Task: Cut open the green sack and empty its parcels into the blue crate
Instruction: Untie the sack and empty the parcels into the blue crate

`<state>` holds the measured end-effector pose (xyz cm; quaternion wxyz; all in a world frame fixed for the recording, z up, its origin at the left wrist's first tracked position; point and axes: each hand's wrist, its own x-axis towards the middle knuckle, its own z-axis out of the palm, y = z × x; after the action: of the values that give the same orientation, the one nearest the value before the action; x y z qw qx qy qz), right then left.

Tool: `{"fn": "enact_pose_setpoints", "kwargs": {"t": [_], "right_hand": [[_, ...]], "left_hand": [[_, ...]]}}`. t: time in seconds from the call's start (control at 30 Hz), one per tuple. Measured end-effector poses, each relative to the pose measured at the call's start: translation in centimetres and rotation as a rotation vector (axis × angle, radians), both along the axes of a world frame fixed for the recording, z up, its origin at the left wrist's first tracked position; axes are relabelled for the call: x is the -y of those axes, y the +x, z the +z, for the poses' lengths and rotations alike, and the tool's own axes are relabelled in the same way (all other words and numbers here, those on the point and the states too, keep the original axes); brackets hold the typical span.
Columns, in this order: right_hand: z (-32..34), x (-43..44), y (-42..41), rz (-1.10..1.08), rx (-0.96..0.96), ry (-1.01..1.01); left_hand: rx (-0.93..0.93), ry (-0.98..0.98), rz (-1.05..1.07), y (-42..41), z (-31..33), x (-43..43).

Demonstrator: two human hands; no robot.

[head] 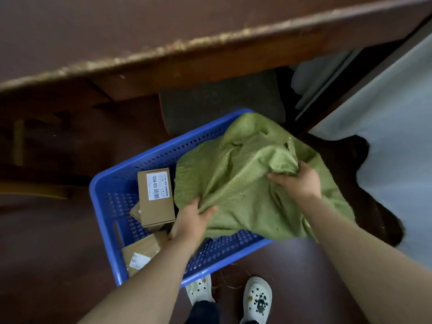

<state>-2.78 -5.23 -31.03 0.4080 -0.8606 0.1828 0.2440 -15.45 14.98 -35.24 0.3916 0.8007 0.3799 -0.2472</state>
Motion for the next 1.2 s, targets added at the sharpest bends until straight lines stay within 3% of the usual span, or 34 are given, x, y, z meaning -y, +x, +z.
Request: {"fn": "enact_pose_setpoints", "kwargs": {"t": [0.1,0.3,0.47,0.53,0.67,0.73,0.8,0.87,0.93,1.03,1.1,1.2], "right_hand": [[6.8,-0.9,-0.8,-0.127,-0.006,0.291],[21.1,-1.9,-2.4,-0.131,0.038,0.862],[25.2,-5.3,-5.5,0.170,0.124,0.605],[27.8,-6.5,-6.4,0.238,0.162,0.670],[32.1,-8.1,-8.8,0.406,0.211,0.655],[34.1,-9.1,-10.2,0.454,0.254,0.701],[36.0,-9.6,-11.3,0.497,0.223,0.819],[36.7,-9.2,-11.4,0.543,0.177,0.851],[36.2,-7.8,-10.5,0.705,0.180,0.607],[33.1,-4.3,-10.9,0.962,0.230,-0.113],[29.4,-2.0,-12.0,0.886,0.209,-0.368],[25.2,1.2,-12.0,0.612,0.096,-0.454]], "left_hand": [[-0.023,0.017,-0.031,-0.4,3.9,0.1],[-0.135,-0.043,0.013,-2.4,11.2,-0.6],[-0.003,-0.203,0.177,-4.1,17.5,0.0],[0.113,-0.252,0.216,-4.3,20.6,0.1],[0.330,-0.102,0.029,-4.5,25.3,0.4],[0.457,-0.189,0.006,-4.1,26.9,0.7],[0.508,-0.249,0.056,-3.9,28.6,1.5],[0.573,-0.162,0.157,-3.8,30.0,1.9],[0.619,-0.186,0.293,-4.4,31.0,2.1],[0.542,-0.257,0.465,-5.1,31.5,1.6],[0.516,-0.277,0.484,-5.3,31.7,1.6],[0.520,-0.254,0.453,-5.2,32.2,1.9]]}}
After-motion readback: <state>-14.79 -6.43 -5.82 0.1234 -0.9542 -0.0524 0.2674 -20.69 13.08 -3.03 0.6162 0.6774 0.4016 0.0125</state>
